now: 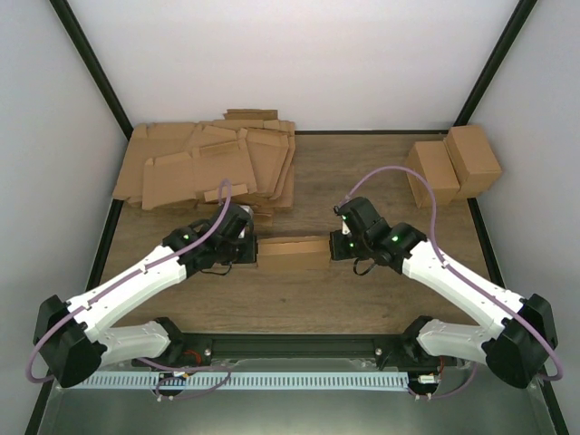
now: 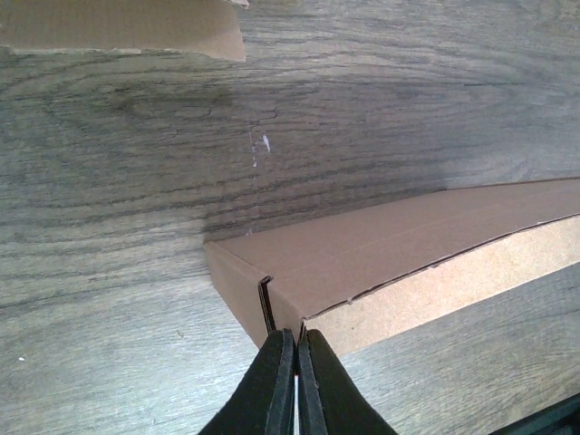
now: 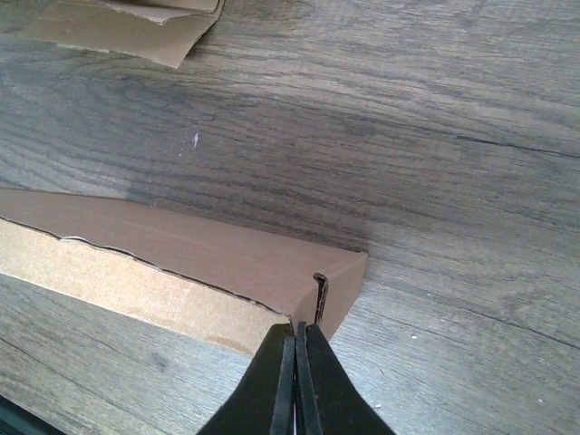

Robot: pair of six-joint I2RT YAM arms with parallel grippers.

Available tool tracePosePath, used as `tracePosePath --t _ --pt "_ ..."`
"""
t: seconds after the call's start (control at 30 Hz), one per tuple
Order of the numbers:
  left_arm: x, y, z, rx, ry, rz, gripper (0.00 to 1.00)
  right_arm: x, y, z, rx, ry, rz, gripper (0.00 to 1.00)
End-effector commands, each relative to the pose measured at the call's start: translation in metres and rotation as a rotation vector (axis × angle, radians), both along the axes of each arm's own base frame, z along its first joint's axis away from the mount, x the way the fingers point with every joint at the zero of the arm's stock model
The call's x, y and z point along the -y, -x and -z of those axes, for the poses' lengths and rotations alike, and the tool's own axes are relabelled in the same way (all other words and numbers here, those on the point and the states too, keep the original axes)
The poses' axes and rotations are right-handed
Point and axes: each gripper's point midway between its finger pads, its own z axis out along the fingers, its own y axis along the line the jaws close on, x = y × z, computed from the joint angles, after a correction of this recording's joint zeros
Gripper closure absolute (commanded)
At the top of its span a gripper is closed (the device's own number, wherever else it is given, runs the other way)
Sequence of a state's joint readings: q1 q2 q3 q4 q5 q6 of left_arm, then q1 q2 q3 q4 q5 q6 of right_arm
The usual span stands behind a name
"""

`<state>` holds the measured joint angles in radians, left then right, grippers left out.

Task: Fold the paper box

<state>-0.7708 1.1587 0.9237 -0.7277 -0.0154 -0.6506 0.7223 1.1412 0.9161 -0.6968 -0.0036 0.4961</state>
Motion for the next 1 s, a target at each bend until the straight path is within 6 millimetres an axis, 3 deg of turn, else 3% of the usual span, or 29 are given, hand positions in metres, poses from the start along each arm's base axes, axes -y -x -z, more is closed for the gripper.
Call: tracePosePath --t 0.0,0.4,0.97 --pt "0.017 0.008 -0.002 -0.054 0.074 0.042 0.96 -0.015 0.003 -0.013 -0.025 -0.055 -0.023 0.99" --pt "0.026 0.012 0.002 -0.098 0.109 0.056 0.96 -0.014 0.005 -0.01 -0.062 -0.06 0.008 0.99" --pt "0.009 0.011 0.019 -0.088 0.001 0.042 0.96 -0.01 0.005 -0.013 -0.086 -0.035 0.034 0.99"
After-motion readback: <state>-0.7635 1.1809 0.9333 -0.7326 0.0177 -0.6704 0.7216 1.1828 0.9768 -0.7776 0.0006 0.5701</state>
